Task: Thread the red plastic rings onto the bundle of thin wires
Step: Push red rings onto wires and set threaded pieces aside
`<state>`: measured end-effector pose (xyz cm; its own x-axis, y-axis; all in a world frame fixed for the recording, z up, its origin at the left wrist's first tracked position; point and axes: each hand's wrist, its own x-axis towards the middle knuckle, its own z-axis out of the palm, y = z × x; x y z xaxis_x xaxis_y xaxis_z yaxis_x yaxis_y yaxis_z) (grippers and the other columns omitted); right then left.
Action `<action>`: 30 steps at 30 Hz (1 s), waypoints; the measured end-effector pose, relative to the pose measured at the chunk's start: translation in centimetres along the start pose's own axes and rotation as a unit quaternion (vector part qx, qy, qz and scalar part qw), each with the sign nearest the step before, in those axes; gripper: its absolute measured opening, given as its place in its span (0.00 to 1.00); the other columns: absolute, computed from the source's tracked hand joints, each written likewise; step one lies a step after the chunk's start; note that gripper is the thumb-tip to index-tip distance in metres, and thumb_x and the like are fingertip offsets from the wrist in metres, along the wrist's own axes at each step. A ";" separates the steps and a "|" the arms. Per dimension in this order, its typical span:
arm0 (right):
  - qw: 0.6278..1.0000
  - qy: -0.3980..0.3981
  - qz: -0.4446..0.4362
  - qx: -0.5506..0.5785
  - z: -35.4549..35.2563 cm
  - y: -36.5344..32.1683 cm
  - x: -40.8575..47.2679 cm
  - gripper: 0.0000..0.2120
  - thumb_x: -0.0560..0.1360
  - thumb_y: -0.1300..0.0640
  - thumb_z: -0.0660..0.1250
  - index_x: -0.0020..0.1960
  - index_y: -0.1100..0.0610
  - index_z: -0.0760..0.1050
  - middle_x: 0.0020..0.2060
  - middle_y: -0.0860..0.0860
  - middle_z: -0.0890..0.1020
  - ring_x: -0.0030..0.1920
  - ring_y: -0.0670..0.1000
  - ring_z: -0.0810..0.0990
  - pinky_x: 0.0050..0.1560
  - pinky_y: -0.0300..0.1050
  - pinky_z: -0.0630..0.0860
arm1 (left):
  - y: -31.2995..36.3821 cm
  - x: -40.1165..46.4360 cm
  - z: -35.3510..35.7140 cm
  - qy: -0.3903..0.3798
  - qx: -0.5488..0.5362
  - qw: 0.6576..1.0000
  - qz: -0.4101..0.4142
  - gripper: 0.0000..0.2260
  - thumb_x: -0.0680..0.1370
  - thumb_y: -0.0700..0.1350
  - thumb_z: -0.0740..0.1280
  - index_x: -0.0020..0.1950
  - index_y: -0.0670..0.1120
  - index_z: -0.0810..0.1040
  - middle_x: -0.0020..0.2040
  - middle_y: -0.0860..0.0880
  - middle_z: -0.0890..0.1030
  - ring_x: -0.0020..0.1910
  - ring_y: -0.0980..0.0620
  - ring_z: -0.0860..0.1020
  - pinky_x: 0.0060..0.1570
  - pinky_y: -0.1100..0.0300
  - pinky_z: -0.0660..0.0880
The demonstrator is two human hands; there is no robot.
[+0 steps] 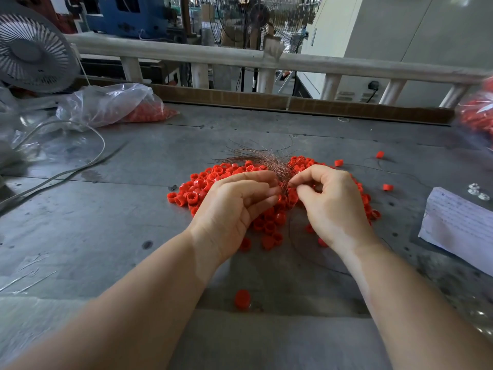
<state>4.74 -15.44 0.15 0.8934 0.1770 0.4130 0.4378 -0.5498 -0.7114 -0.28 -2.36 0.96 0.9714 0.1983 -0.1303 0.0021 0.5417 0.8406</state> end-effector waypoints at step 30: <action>1.000 0.014 0.007 0.000 -0.2 0.1 0.2 0.11 0.73 0.65 0.65 0.40 0.50 0.78 0.32 0.46 0.80 0.31 0.48 0.77 0.34 0.37 0.73 | -0.9 -0.6 -0.6 -0.173 0.666 0.682 0.248 0.07 0.74 0.44 0.69 0.51 0.48 0.84 0.51 0.56 0.69 0.47 0.64 0.64 0.48 0.84 0.56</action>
<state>4.91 -15.66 0.24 0.8964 0.1471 0.4181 0.4253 -0.5515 -0.7176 -0.97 -2.47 -0.10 0.9285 -0.2422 0.2815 -0.3570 -0.7906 0.4975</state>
